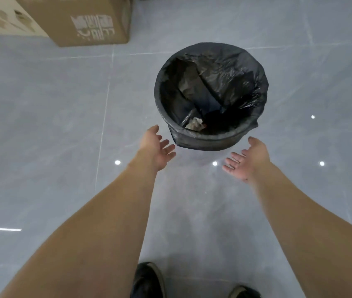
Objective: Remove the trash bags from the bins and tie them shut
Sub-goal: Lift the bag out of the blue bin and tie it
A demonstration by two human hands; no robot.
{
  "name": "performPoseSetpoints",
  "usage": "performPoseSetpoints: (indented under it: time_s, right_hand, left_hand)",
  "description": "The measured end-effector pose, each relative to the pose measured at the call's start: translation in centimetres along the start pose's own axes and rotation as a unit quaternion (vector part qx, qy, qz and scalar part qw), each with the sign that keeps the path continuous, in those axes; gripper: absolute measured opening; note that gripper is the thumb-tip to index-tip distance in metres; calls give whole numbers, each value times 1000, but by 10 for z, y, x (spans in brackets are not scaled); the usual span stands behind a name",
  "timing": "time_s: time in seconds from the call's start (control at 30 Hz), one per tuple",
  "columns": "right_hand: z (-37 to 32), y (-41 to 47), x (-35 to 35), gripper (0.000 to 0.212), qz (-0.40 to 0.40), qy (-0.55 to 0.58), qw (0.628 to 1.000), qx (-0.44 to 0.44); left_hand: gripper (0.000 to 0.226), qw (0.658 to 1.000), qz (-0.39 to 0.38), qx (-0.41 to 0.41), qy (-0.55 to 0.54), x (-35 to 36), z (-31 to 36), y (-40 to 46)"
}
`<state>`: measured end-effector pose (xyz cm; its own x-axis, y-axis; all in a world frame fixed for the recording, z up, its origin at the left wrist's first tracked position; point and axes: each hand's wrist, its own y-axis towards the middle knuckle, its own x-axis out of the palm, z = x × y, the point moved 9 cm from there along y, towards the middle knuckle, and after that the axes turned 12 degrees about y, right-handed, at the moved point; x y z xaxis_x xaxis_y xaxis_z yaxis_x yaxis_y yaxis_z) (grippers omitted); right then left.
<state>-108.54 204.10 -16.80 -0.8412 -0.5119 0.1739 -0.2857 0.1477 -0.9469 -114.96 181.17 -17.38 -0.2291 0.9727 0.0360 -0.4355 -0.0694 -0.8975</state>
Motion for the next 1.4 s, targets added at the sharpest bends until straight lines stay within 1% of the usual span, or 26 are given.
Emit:
performPoseSetpoints:
  time_s: [0.07, 0.13, 0.17, 0.27, 0.33, 0.4, 0.47, 0.53, 0.57, 0.63, 0.73, 0.83, 0.9, 0.97, 1.03, 1.13, 1.23, 1.3, 1.4]
  right_hand:
    - [1, 12, 11, 69, -37, 13, 999, 7]
    - [1, 14, 19, 68, -64, 4, 998, 11]
    - [0, 12, 23, 62, -74, -5, 997, 12]
    - [-1, 3, 30, 34, -92, -27, 995, 9]
    - [-2, 2, 29, 29, -86, -47, 995, -7]
    - [-4, 2, 28, 34, -79, -66, 994, -27]
    - [-5, 2, 27, 33, -70, -63, 995, -37]
    - [-3, -2, 28, 31, -72, -63, 995, -37]
    - [-2, -5, 29, 31, -76, -59, 995, -34]
    - [3, -12, 31, 29, -85, -45, 995, -25]
    - [8, -21, 32, 32, -95, -52, 994, -16]
    - [12, -24, 31, 31, -102, -64, 993, -14]
    - [14, -27, 29, 31, -109, -68, 992, -11]
    - [16, -31, 29, 29, -121, -73, 990, -11]
    - [17, -35, 31, 27, -133, -76, 988, -11]
    - [17, -39, 32, 24, -143, -91, 985, -14]
    - [8, -42, 24, 20, -124, -75, 989, -39]
    - [-3, -44, 17, 15, -99, -21, 992, -73]
    - [-21, -55, 11, 14, -64, 23, 985, -158]
  left_hand:
    - [59, 999, -30, -12, -25, 5, -2, 14]
    - [59, 998, -53, -23, -21, 11, -2, 18]
    - [60, 998, -58, -32, -10, 14, -2, 19]
    - [65, 996, -48, -57, 48, 20, -3, 15]
    - [64, 995, -54, -57, 57, 26, -5, 11]
    - [54, 996, -40, -45, 60, 25, -7, 13]
    - [37, 997, -29, -31, 58, 19, -6, 17]
    - [18, 996, -40, -38, 67, 15, -5, 15]
    - [16, 995, -50, -42, 76, 14, -4, 11]
    - [19, 993, -61, -53, 89, 14, -5, 5]
    - [35, 994, -62, -73, 56, 19, -11, -4]
    - [38, 992, -74, -85, 53, 26, -21, -4]
    - [36, 989, -89, -87, 78, 28, -27, -7]
    - [27, 987, -108, -81, 88, 32, -28, -10]
    - [17, 989, -108, -66, 80, 35, -26, -12]
    - [23, 992, -105, -40, 58, 39, -20, -16]
    - [19, 994, -107, -21, 26, 40, -16, -26]
    - [17, 996, -82, -4, 20, 34, -14, -34]
    - [14, 998, -10, 56, 15, 24, -2, -52]
